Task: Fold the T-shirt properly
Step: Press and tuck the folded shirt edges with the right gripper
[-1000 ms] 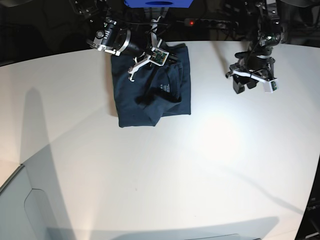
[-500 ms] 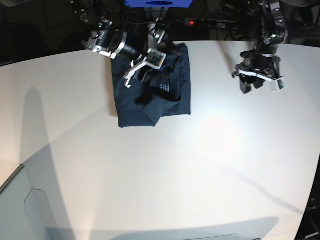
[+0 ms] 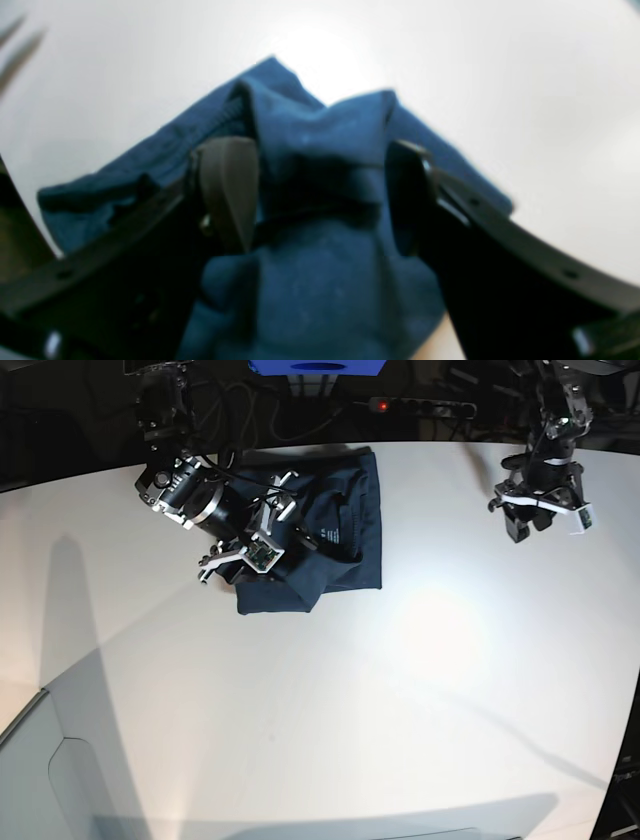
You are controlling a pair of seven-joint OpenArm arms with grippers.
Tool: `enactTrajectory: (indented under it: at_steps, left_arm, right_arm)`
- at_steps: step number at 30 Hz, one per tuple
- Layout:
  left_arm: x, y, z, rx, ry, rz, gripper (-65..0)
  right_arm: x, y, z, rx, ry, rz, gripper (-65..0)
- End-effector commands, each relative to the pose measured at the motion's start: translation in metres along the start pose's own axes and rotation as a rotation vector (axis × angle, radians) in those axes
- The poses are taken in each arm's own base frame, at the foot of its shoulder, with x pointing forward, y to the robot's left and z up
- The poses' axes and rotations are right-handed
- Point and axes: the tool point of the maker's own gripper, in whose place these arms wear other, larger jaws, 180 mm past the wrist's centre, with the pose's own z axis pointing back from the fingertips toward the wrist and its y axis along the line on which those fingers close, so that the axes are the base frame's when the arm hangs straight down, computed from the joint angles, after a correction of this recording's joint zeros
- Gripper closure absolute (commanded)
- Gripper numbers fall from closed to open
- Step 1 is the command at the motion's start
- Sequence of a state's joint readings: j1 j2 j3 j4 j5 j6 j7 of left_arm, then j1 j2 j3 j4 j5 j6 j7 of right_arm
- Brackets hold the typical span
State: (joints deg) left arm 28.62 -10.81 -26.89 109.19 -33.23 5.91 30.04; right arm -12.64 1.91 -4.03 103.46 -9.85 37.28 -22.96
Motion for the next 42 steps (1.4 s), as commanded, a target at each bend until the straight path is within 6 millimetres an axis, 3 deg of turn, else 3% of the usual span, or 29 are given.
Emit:
enactTrajectory:
  at_steps: [1, 8, 10, 12, 16, 17, 23, 30, 37, 39, 42]
  left_arm:
    - [0.007, 0.001, 0.004, -0.002, -0.027, -0.014, -28.4]
    - [0.005, 0.001, 0.005, -0.001, -0.022, -0.013, -28.4]
    - [0.004, 0.001, 0.005, -0.001, -0.02, -0.014, -28.4]
    - [0.004, 0.001, 0.005, -0.001, -0.02, -0.012, -28.4]
    - [0.0, 0.0, 0.006, 0.001, -0.016, 0.009, -28.4]
    - [-0.002, -0.001, 0.006, 0.002, -0.014, 0.013, -28.4]
    - [-0.006, -0.001, 0.007, 0.003, -0.007, 0.02, -28.4]
    - [-0.01, 0.001, 0.009, 0.008, 0.004, 0.018, -28.4]
    - [-0.011, 0.001, 0.01, 0.009, 0.007, 0.018, -28.4]
    - [-0.011, 0.001, 0.01, 0.009, 0.007, 0.018, -28.4]
    - [-0.011, 0.001, 0.01, 0.009, 0.007, 0.018, -28.4]
  right_arm:
    - [0.011, 0.003, 0.001, 0.016, -0.047, 0.001, -38.3]
    - [0.007, 0.009, -0.008, 0.03, -0.047, -0.041, -37.5]
    - [0.008, 0.009, -0.009, 0.031, -0.049, -0.04, -34.7]
    - [0.013, 0.005, -0.01, 0.026, -0.058, -0.032, -27.0]
    - [0.017, 0.014, -0.019, 0.063, -0.064, -0.019, -1.9]
    - [0.02, 0.014, -0.021, 0.066, -0.068, -0.012, 0.0]
    - [0.046, 0.03, -0.031, 0.114, -0.124, 0.024, -0.1]
    - [0.066, 0.026, -0.045, 0.117, -0.164, 0.015, -0.1]
    - [0.071, 0.021, -0.063, 0.133, -0.164, 0.003, -1.0]
    - [0.068, 0.02, -0.068, 0.14, -0.151, -0.002, -7.2]
    - [0.068, 0.02, -0.068, 0.142, -0.152, -0.003, -22.3]
